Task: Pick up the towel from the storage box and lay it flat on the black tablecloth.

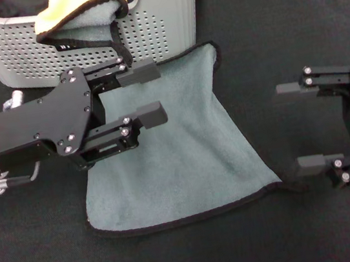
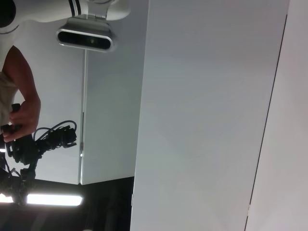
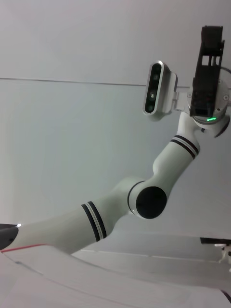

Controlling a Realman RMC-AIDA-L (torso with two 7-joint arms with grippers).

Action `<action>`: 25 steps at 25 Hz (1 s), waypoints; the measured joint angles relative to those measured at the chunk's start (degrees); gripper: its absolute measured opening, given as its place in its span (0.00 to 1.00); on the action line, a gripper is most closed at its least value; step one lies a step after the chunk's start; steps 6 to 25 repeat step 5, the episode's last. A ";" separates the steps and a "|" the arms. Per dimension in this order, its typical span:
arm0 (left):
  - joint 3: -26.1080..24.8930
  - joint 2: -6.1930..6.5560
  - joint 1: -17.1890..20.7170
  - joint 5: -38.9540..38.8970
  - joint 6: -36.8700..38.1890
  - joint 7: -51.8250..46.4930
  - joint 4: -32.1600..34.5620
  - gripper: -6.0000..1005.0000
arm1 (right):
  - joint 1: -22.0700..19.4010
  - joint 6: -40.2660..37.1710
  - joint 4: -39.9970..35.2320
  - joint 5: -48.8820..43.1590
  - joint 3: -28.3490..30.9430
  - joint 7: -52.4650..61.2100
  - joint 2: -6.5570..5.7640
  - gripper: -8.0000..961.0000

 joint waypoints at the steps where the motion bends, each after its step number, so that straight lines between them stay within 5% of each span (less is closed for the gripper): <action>1: -0.16 0.01 -0.03 0.01 0.00 0.00 0.01 0.57 | 0.03 -0.01 0.62 0.20 0.23 -0.44 0.00 0.78; 25: -0.66 0.04 -0.16 0.10 0.00 0.00 0.01 0.57 | 0.31 -0.28 2.99 1.04 1.10 -1.82 -0.03 0.78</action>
